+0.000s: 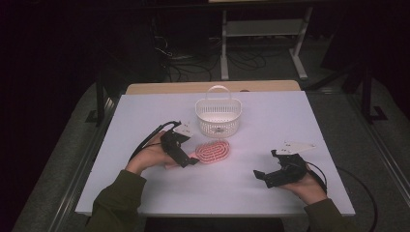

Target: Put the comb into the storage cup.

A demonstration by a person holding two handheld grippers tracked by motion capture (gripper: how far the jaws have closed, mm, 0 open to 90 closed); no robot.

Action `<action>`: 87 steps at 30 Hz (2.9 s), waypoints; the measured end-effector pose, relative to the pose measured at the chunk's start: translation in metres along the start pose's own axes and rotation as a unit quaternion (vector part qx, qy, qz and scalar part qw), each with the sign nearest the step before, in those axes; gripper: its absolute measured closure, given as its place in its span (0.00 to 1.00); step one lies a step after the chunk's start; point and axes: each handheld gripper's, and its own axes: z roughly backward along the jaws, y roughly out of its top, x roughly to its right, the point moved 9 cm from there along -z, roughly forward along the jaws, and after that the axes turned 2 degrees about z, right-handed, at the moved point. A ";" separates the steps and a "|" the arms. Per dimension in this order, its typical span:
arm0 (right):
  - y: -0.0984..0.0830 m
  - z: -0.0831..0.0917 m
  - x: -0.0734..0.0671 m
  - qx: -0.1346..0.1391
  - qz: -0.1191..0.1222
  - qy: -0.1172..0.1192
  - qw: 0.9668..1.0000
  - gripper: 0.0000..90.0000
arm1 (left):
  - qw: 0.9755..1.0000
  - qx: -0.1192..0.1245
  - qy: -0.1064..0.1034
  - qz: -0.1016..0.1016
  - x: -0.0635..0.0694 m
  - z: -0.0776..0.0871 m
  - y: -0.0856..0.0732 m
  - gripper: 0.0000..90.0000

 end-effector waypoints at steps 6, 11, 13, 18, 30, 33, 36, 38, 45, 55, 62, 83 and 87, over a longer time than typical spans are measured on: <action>0.000 0.000 0.000 0.000 0.000 0.000 1.000 0.00 | 1.000 -0.013 0.005 -0.004 0.000 -0.002 -0.002 0.04; 0.000 0.000 0.000 0.000 0.000 0.000 1.000 0.00 | 1.000 -0.023 0.004 -0.002 0.000 -0.003 -0.005 0.07; 0.000 0.000 0.000 0.000 0.000 0.000 1.000 0.00 | 1.000 -0.026 0.005 -0.002 0.000 -0.004 -0.006 0.08; 0.000 0.000 0.000 0.000 -0.001 -0.001 1.000 0.00 | 0.999 -0.036 0.004 -0.003 0.001 -0.005 -0.008 0.14; 0.000 0.000 0.000 0.000 -0.001 -0.001 1.000 0.00 | 0.999 -0.051 -0.008 -0.003 0.004 -0.007 -0.011 0.24; 0.000 0.000 0.000 0.001 -0.001 -0.001 1.000 0.00 | 0.998 -0.056 -0.007 -0.003 0.004 -0.008 -0.012 0.27; 0.000 0.001 0.000 0.000 -0.001 -0.001 1.000 0.00 | 0.998 -0.064 -0.007 -0.005 0.004 -0.009 -0.013 0.30; 0.000 0.001 0.000 0.000 -0.002 -0.001 1.000 0.00 | 0.998 -0.066 -0.006 -0.006 0.005 -0.009 -0.014 0.31; 0.000 0.001 0.000 0.001 -0.002 -0.001 1.000 0.00 | 0.997 -0.073 -0.004 -0.002 0.004 -0.010 -0.014 0.39; 0.000 0.001 0.000 0.001 -0.003 -0.001 1.000 0.00 | 0.996 -0.083 -0.004 0.002 0.005 -0.012 -0.016 0.49; 0.000 0.001 0.001 0.001 -0.003 -0.001 1.000 0.00 | 0.995 -0.096 -0.003 -0.001 0.007 -0.014 -0.016 0.55; 0.000 0.001 0.000 0.002 -0.002 -0.001 1.000 0.00 | 0.994 -0.112 0.010 -0.010 0.007 -0.018 -0.017 0.65; 0.000 0.001 0.001 0.001 -0.002 -0.002 1.000 0.00 | 0.993 -0.113 0.007 -0.008 0.007 -0.018 -0.017 0.66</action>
